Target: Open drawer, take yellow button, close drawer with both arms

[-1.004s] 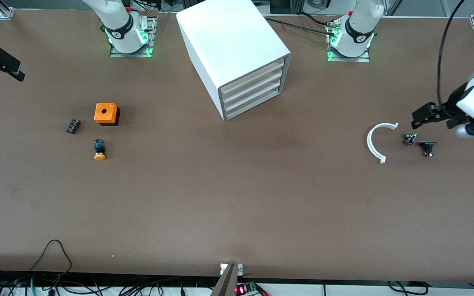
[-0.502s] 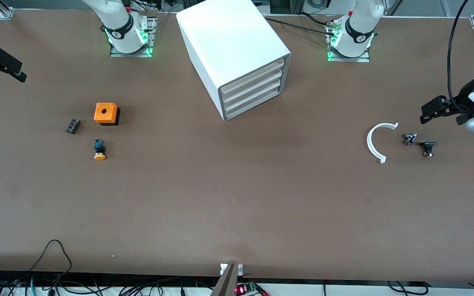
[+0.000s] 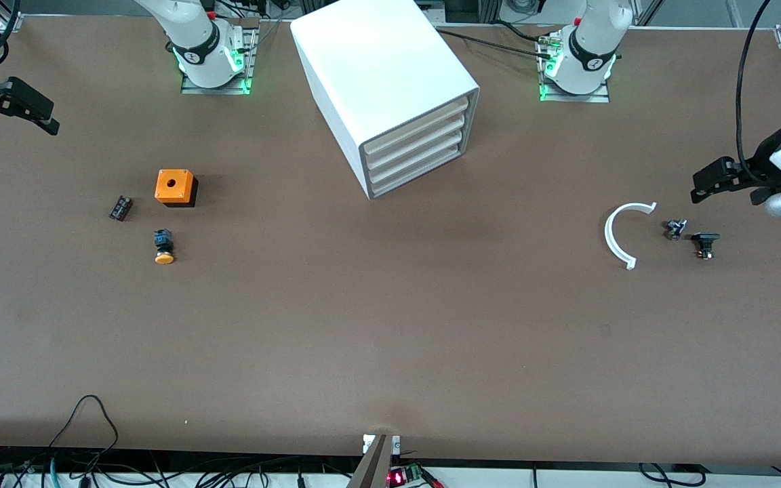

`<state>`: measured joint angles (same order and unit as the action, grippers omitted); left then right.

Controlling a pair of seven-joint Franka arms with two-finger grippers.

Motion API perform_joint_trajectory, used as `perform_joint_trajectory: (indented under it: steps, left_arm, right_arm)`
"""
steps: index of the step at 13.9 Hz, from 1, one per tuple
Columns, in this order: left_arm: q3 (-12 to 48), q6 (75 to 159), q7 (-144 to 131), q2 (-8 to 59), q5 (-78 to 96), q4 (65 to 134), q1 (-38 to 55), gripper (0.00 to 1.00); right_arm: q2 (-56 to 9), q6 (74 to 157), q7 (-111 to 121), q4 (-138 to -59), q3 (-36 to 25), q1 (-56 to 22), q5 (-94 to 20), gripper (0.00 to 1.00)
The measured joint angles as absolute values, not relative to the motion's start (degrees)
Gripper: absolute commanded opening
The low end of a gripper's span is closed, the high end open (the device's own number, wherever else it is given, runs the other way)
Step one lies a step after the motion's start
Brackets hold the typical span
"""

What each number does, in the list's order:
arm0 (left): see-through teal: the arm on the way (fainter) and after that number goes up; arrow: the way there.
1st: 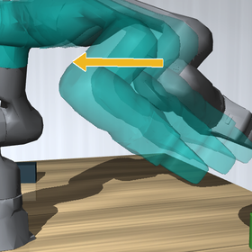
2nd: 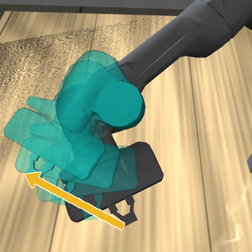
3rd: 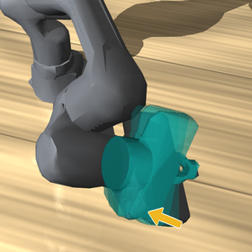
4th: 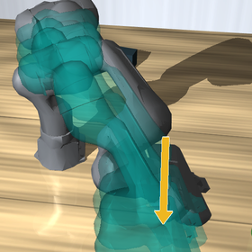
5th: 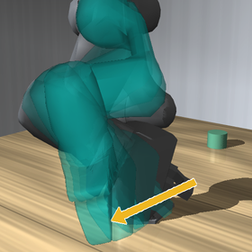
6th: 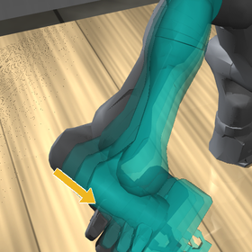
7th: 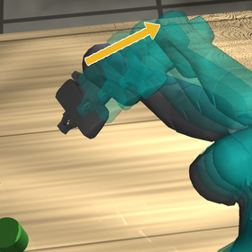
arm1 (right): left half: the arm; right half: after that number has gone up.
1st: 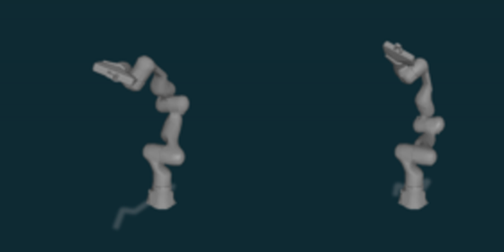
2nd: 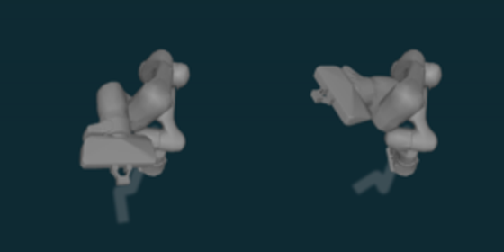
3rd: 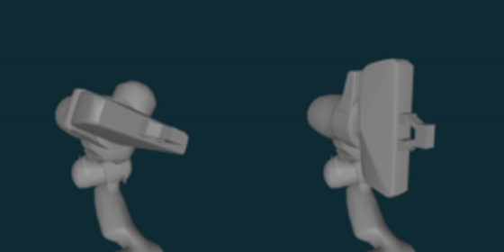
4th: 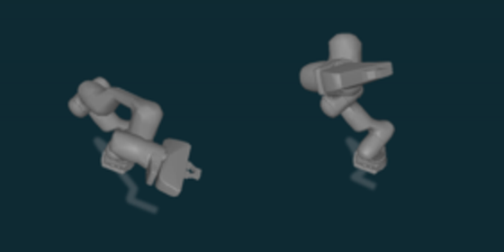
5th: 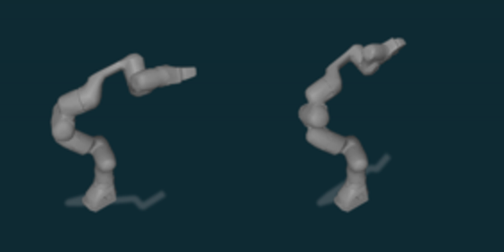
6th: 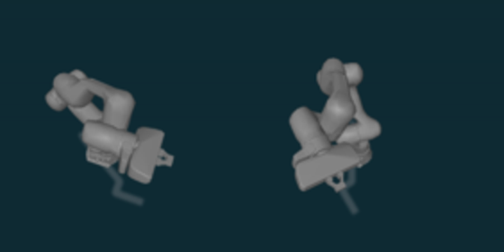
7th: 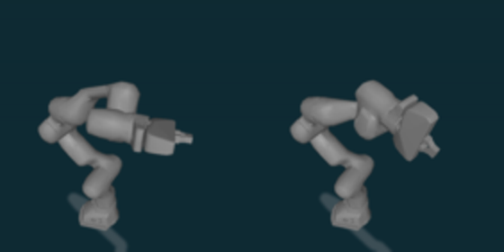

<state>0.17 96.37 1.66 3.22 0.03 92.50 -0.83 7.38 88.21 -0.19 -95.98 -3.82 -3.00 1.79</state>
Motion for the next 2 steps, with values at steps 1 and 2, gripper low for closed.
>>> perform_joint_trajectory:
  steps: [1, 2]
  left_arm:
    - [0.2, 96.2, 1.7, 3.2, 0.0, 92.4, -0.8, 1.0]
    - [0.2, 95.9, 1.7, 3.2, 0.1, 92.3, -0.8, 1.0]
  right_arm:
    - [7.4, 88.1, -0.2, -96.0, -3.9, -3.0, 1.8, 1.0]
    - [7.3, 88.1, -0.2, -96.0, -4.0, -3.0, 1.8, 1.0]
